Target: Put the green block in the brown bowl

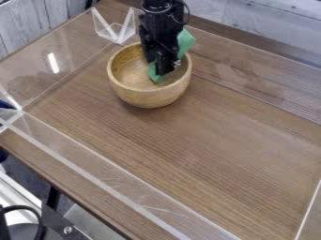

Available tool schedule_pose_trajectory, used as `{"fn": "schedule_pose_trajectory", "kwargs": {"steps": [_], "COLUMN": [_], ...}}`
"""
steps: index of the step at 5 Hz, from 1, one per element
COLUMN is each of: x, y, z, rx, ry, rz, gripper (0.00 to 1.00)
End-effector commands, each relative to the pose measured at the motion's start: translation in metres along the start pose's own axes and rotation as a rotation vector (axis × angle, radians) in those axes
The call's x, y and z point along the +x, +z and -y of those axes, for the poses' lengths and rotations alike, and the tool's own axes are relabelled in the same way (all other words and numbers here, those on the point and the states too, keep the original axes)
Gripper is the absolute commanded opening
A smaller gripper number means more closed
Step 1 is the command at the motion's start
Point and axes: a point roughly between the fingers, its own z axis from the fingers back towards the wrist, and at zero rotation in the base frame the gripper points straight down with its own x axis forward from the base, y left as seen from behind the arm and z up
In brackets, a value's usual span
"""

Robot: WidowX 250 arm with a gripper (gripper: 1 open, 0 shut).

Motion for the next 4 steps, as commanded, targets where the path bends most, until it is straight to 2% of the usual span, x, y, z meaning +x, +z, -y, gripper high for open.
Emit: {"fn": "schedule_pose_trajectory", "kwargs": {"steps": [1,4], "x": [0.01,0.01], "y": [0.0317,0.0373], "z": [-0.0054,-0.0029], "rx": [0.056,0.043], "ry": [0.014,0.075], "rz": [0.082,0.098], "gripper": [0.0,0.0]}}
